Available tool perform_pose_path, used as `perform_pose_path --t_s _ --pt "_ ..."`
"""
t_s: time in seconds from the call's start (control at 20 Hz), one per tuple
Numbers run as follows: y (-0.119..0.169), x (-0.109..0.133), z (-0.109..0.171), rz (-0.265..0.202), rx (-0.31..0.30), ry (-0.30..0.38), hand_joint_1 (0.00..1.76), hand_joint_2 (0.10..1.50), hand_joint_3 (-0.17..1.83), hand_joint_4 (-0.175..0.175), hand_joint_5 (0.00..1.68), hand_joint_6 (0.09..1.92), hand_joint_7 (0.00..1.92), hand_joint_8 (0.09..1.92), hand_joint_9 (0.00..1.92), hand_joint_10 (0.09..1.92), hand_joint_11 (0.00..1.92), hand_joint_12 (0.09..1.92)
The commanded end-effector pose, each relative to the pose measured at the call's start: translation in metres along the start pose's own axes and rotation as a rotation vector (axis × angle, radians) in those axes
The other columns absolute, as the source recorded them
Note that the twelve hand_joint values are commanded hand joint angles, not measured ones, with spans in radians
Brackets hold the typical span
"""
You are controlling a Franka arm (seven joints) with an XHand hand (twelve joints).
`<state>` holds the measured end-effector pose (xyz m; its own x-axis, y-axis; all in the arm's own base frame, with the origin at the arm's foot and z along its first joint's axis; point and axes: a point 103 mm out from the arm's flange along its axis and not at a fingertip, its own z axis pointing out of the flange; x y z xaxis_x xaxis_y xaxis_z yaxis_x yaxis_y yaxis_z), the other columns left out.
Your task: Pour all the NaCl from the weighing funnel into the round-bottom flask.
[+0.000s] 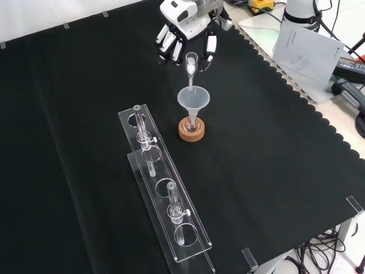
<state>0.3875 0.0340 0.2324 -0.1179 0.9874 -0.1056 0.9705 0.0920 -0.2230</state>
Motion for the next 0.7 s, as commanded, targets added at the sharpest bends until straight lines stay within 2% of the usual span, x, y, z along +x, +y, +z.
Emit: perform_pose_path --t_s 0.05,0.7 --pt "0.0010 0.0058 -0.0052 -0.001 0.007 -0.041 1.06 0.75 0.64 0.175 1.08 1.00 0.42 0.70 0.73 0.54 0.51 1.23" --pt "0.0030 0.0082 -0.0118 0.014 0.043 -0.122 1.06 0.75 0.64 0.175 1.08 1.00 0.42 0.70 0.73 0.54 0.51 1.23"
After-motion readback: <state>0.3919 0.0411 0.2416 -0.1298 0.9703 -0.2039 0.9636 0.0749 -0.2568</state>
